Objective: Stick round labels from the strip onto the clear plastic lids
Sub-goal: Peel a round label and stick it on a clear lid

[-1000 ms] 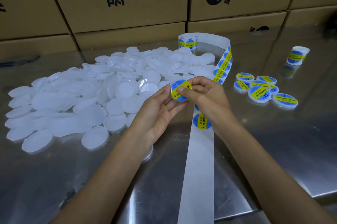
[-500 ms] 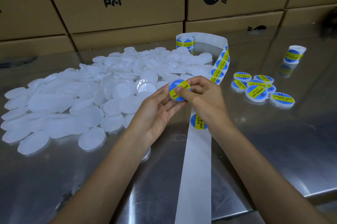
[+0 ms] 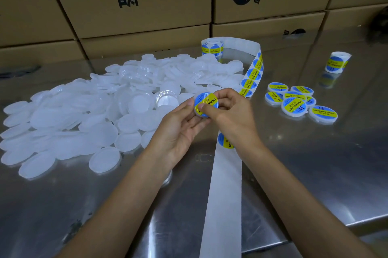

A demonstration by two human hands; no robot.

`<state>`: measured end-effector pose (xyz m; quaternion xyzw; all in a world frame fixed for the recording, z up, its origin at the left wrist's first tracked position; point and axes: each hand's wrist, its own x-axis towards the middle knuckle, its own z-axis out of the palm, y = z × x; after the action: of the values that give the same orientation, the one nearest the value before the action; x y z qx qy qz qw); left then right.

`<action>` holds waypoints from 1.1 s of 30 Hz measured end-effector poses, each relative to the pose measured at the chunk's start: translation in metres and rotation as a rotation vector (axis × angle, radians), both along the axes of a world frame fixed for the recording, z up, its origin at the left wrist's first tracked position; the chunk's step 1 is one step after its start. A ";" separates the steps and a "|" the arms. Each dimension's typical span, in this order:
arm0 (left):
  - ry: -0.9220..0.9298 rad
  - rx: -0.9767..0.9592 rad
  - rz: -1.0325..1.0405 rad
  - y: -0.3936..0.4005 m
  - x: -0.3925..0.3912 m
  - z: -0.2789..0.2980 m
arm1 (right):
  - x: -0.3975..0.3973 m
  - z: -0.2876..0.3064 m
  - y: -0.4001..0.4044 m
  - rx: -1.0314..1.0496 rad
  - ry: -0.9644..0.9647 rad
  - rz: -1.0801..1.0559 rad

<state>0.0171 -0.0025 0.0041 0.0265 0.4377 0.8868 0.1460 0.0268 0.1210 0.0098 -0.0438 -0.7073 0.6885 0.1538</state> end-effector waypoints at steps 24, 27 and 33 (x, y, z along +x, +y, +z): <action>-0.085 0.060 -0.013 -0.004 0.003 0.005 | -0.008 -0.017 0.005 0.290 0.169 -0.121; -0.096 0.112 -0.055 -0.005 0.004 0.007 | -0.007 -0.018 0.003 0.333 0.143 -0.064; -0.101 0.210 -0.113 -0.006 0.009 0.009 | -0.003 -0.015 0.002 0.461 0.180 -0.018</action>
<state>0.0260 -0.0082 0.0136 0.0214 0.3323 0.9184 0.2139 0.0238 0.1228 -0.0055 0.0478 -0.8288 0.5087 0.2281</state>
